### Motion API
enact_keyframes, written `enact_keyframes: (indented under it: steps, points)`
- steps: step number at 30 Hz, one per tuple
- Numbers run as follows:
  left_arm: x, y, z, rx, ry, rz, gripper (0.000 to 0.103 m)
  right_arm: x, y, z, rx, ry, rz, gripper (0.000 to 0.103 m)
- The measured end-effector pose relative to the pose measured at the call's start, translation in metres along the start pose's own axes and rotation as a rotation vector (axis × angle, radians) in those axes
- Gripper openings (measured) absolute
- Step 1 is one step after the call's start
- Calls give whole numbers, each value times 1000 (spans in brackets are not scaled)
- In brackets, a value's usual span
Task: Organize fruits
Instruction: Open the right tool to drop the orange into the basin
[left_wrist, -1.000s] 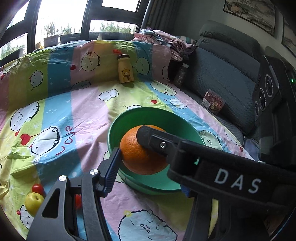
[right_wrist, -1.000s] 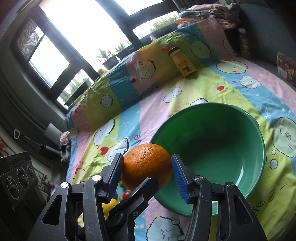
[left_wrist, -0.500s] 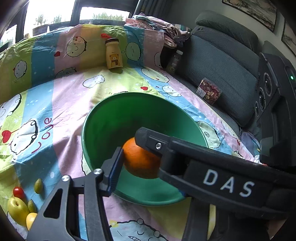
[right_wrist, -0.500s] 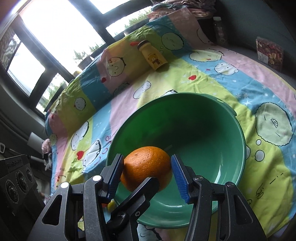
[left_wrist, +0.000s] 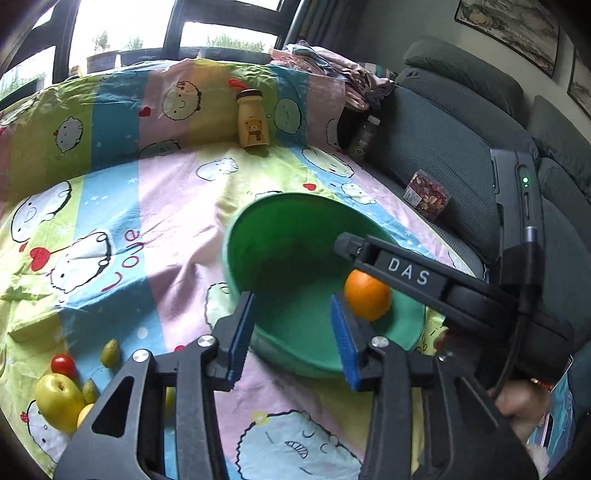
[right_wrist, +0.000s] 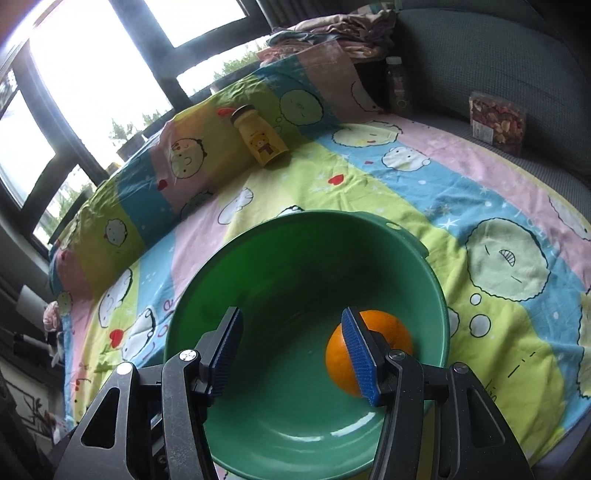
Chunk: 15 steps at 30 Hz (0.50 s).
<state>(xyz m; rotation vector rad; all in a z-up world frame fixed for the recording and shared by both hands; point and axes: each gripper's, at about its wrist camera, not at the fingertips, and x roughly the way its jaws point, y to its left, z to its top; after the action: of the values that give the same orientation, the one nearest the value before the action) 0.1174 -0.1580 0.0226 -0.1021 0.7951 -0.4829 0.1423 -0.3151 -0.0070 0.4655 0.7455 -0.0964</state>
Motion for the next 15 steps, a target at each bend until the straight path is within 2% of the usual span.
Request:
enact_keyframes:
  steps: [4, 9, 15]
  points:
    - [-25, 32, -15, -82, 2, 94, 51, 7, 0, 1, -22, -45, -80, 58]
    - [-57, 75, -43, -195, -5, 228, 56, 11, 9, -3, -113, -100, -184, 58]
    - [-84, 112, -73, -318, -20, 294, 61, 19, 9, -6, -129, -80, -265, 58]
